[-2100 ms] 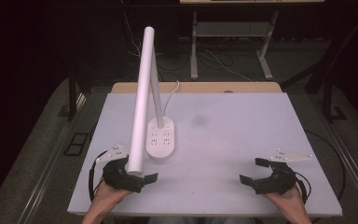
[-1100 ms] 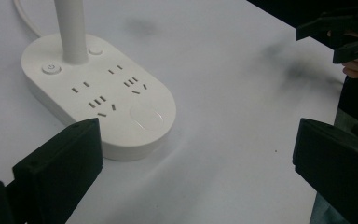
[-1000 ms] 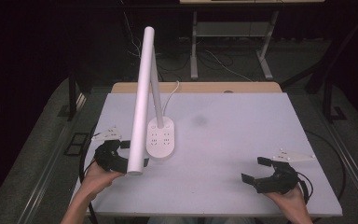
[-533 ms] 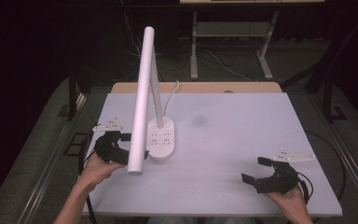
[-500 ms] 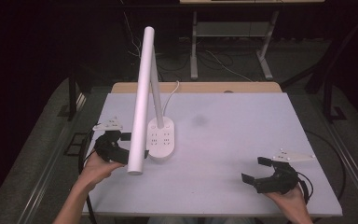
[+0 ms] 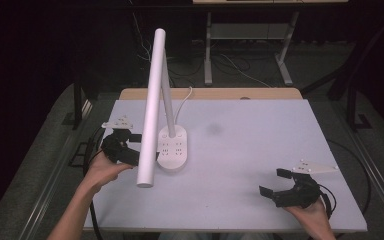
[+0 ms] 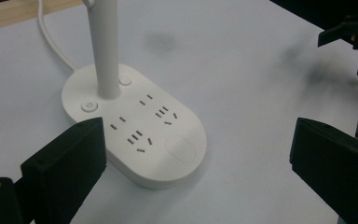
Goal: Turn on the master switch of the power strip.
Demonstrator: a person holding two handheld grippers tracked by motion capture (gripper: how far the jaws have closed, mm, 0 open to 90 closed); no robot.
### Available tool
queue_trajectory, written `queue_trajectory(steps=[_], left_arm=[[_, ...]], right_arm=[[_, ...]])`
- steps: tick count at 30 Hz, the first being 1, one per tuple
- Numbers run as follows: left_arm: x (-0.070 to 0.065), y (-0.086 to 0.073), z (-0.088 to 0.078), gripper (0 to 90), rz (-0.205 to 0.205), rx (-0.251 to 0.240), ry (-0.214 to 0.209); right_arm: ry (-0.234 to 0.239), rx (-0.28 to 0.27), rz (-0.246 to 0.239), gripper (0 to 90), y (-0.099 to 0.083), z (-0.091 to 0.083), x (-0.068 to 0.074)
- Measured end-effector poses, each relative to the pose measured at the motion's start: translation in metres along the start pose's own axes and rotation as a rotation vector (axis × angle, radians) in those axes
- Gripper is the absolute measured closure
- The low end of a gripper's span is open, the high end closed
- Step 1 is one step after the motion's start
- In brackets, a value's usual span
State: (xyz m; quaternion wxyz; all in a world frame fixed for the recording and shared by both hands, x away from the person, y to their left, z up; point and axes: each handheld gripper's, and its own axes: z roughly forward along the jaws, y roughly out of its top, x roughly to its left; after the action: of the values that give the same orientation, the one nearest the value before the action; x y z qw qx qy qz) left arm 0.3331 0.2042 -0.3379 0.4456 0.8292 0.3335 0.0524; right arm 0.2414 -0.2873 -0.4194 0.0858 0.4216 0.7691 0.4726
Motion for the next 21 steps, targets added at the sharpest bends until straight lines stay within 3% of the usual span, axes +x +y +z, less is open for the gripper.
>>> queue_trajectory(steps=[10, 21], left_arm=[[0.015, 0.012, 0.002, 6.6, -0.007, 0.021, 0.017], [0.034, 0.014, 0.012, 12.8, -0.031, 0.028, 0.022]], right_arm=[[0.000, 0.003, 0.005, 0.2, 0.000, -0.001, -0.001], [-0.003, -0.002, 0.003, 0.2, -0.001, -0.001, -0.001]])
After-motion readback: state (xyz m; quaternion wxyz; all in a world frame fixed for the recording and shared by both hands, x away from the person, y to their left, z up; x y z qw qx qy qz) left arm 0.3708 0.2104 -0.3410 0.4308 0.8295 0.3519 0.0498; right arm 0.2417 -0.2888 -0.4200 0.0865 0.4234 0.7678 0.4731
